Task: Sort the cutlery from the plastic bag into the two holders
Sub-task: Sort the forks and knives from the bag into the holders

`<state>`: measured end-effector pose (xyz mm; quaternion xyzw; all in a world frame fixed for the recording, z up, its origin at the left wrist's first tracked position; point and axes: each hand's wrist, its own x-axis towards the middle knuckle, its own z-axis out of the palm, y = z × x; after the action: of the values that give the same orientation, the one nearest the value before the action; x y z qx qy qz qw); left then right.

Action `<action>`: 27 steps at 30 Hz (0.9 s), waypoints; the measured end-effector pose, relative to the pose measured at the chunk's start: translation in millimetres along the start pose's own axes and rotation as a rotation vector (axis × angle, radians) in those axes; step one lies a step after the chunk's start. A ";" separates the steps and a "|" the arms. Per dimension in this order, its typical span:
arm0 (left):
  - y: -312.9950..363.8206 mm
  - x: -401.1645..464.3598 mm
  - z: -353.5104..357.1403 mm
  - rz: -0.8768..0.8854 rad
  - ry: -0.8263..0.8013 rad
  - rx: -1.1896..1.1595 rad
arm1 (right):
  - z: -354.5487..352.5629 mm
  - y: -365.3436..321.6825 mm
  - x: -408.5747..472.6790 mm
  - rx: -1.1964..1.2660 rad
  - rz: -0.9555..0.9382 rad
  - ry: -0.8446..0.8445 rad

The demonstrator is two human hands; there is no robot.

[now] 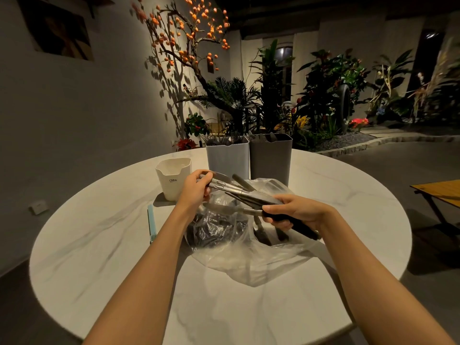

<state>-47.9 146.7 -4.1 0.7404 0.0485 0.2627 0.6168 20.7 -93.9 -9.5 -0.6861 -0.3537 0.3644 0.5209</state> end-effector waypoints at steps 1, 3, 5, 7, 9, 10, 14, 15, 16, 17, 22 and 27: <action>0.0 -0.5 -0.4 -0.009 -0.017 -0.009 | -0.3 0.7 -0.2 0.001 0.006 0.007; -0.7 -1.3 -2.5 -0.023 -0.067 -0.038 | -0.6 1.7 -0.3 0.009 0.013 0.020; 0.1 -2.4 -3.3 -0.012 -0.095 -0.056 | -0.3 2.5 0.6 0.037 0.004 0.028; 0.9 -2.5 -1.2 0.008 -0.036 -0.021 | -0.1 2.9 1.9 0.058 -0.012 0.046; 1.5 -1.7 0.7 0.041 0.075 -0.012 | -0.8 3.0 2.5 0.088 -0.014 0.068; 1.2 -0.7 0.2 0.061 0.121 -0.022 | -1.7 3.4 2.3 0.117 -0.014 0.077; -8.4 4.1 -9.4 0.208 0.155 0.193 | -5.2 4.0 -0.1 0.228 -0.025 0.097; -10.5 2.6 -9.2 0.248 0.127 0.290 | -5.2 3.8 -0.2 0.235 -0.024 0.095; -12.2 1.1 -7.1 0.282 0.105 0.382 | -4.8 3.7 -0.3 0.242 -0.024 0.089; -14.7 0.1 -4.5 0.312 0.097 0.471 | -4.5 3.5 0.2 0.246 -0.024 0.086; -17.5 -3.9 6.4 0.383 0.149 0.906 | -3.1 4.1 0.8 0.254 -0.019 0.111; -10.9 -8.7 3.6 0.513 0.270 0.994 | -1.1 2.4 -1.2 0.249 -0.034 0.089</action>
<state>-51.0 142.6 -17.5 0.8893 0.0634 0.4419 0.0993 21.4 -95.9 -11.5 -0.6256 -0.2940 0.3660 0.6231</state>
